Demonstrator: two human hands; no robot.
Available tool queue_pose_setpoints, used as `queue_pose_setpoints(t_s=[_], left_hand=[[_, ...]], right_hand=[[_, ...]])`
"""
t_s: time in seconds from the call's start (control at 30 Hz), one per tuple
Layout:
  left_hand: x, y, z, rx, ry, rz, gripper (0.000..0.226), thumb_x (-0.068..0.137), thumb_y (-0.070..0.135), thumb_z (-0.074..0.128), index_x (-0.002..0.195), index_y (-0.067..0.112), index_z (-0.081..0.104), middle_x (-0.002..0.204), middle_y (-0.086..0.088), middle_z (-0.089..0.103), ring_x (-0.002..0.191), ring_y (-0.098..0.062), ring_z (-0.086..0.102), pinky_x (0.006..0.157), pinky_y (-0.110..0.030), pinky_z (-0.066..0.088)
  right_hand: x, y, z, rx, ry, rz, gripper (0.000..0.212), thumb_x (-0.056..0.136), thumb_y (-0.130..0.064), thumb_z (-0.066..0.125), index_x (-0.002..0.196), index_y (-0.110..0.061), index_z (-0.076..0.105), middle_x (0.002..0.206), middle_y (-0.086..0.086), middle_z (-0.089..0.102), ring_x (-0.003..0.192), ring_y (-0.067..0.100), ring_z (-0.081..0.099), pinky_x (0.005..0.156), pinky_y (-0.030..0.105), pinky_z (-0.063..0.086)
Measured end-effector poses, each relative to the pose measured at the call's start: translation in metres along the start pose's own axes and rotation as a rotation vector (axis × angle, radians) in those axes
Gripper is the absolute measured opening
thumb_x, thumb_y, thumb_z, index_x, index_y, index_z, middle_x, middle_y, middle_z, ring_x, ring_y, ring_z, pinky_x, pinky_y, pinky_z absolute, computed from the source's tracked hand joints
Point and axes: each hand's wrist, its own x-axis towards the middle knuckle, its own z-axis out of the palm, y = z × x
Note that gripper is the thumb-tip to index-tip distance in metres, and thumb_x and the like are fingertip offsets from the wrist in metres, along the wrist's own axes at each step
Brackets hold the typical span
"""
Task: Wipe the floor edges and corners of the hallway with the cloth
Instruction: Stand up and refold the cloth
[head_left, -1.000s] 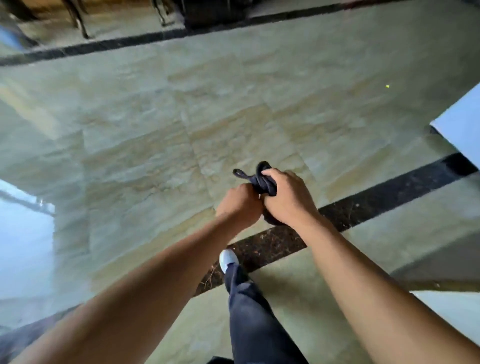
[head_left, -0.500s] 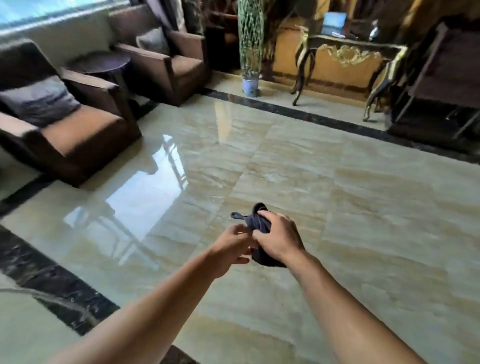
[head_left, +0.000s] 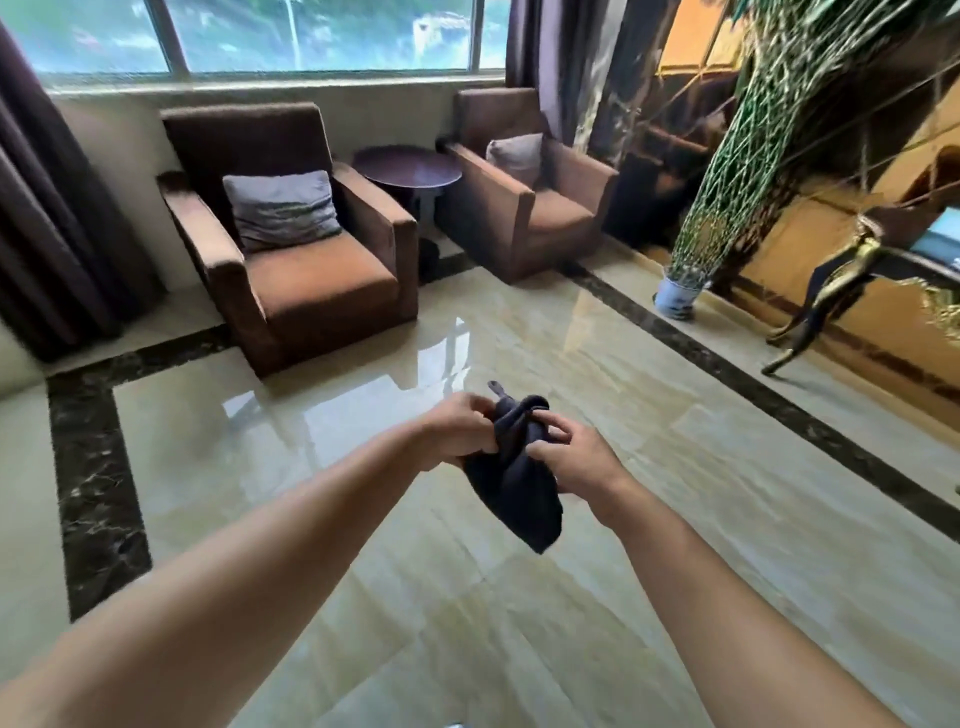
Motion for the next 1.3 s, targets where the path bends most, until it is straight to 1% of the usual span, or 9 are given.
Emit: queue_pose_setpoints(t_s=[0.2, 0.33, 0.43, 0.53, 0.67, 0.77, 0.9, 1.13, 1.3], left_hand=[[0.152, 0.088, -0.043, 0.766, 0.005, 0.182, 0.027, 0.084, 0.008, 0.050, 0.101, 0.010, 0.071, 0.088, -0.011, 0.065, 0.079, -0.030, 0.059, 0.066, -0.032, 0.050], [0.273, 0.119, -0.088, 0.967, 0.012, 0.245, 0.016, 0.082, 0.012, 0.054, 0.072, 0.022, 0.061, 0.068, -0.002, 0.058, 0.062, -0.027, 0.054, 0.062, -0.034, 0.054], [0.350, 0.138, -0.136, 0.910, -0.031, 0.179, 0.017, 0.081, 0.013, 0.059, 0.080, 0.030, 0.061, 0.072, 0.004, 0.060, 0.066, -0.020, 0.059, 0.055, -0.026, 0.046], [0.432, 0.150, -0.191, 0.846, -0.066, 0.202, 0.017, 0.077, 0.015, 0.063, 0.090, 0.023, 0.070, 0.086, -0.001, 0.069, 0.083, -0.026, 0.066, 0.071, -0.036, 0.057], [0.541, 0.166, -0.259, 0.741, 0.026, 0.181, 0.021, 0.074, 0.010, 0.064, 0.086, 0.028, 0.068, 0.081, 0.005, 0.067, 0.079, -0.022, 0.063, 0.070, -0.037, 0.056], [0.613, 0.167, -0.296, 0.790, 0.051, 0.200, 0.018, 0.072, 0.008, 0.062, 0.077, 0.026, 0.062, 0.073, 0.007, 0.062, 0.074, -0.020, 0.058, 0.060, -0.030, 0.048], [0.739, 0.172, -0.374, 0.633, 0.101, 0.151, 0.012, 0.068, 0.012, 0.068, 0.068, 0.022, 0.062, 0.062, 0.007, 0.055, 0.063, -0.014, 0.051, 0.058, -0.027, 0.042], [0.978, 0.190, -0.518, -0.191, 0.296, 0.177, 0.010, 0.087, 0.007, 0.070, 0.082, 0.014, 0.072, 0.074, 0.002, 0.066, 0.073, -0.008, 0.060, 0.066, -0.020, 0.050], [1.116, 0.208, -0.589, -0.313, 0.316, 0.118, 0.011, 0.088, 0.008, 0.070, 0.083, 0.017, 0.072, 0.080, -0.003, 0.068, 0.078, -0.015, 0.064, 0.068, -0.029, 0.055]], right_hand=[[0.154, -0.050, -0.067, -0.519, 0.031, -0.215, 0.091, 0.074, -0.026, 0.075, 0.150, -0.045, 0.028, 0.145, 0.009, 0.030, 0.131, 0.028, 0.038, 0.102, 0.030, 0.036], [0.292, -0.080, -0.086, -0.648, -0.201, -0.331, 0.066, 0.067, -0.038, 0.082, 0.127, -0.044, 0.056, 0.145, -0.002, 0.035, 0.135, 0.028, 0.025, 0.104, 0.039, 0.039], [0.391, -0.091, -0.100, -0.553, -0.213, -0.307, 0.035, 0.066, -0.041, 0.080, 0.100, -0.036, 0.071, 0.133, -0.004, 0.047, 0.131, 0.025, 0.034, 0.100, 0.038, 0.042], [0.493, -0.122, -0.123, -0.532, -0.237, -0.383, 0.041, 0.055, -0.054, 0.071, 0.079, -0.021, 0.069, 0.113, -0.002, 0.058, 0.113, 0.020, 0.050, 0.095, 0.039, 0.046], [0.632, -0.195, -0.143, -0.617, -0.295, -0.456, 0.009, 0.076, -0.021, 0.071, 0.079, -0.019, 0.063, 0.092, 0.004, 0.058, 0.086, 0.022, 0.056, 0.073, 0.033, 0.045], [0.717, -0.232, -0.140, -0.605, -0.287, -0.493, 0.015, 0.079, -0.004, 0.064, 0.082, -0.018, 0.062, 0.083, 0.005, 0.062, 0.077, 0.022, 0.056, 0.066, 0.029, 0.040], [0.859, -0.288, -0.140, -0.608, -0.217, -0.532, 0.013, 0.081, -0.011, 0.067, 0.082, -0.022, 0.059, 0.081, 0.001, 0.062, 0.078, 0.018, 0.055, 0.066, 0.027, 0.036], [1.109, -0.387, -0.138, -0.293, -0.097, -0.475, 0.009, 0.084, -0.010, 0.067, 0.089, -0.017, 0.064, 0.078, -0.004, 0.063, 0.072, 0.008, 0.054, 0.070, 0.031, 0.047], [1.256, -0.452, -0.136, -0.354, -0.060, -0.440, 0.011, 0.083, -0.013, 0.068, 0.091, -0.019, 0.065, 0.083, -0.003, 0.068, 0.079, 0.012, 0.060, 0.080, 0.035, 0.050]])
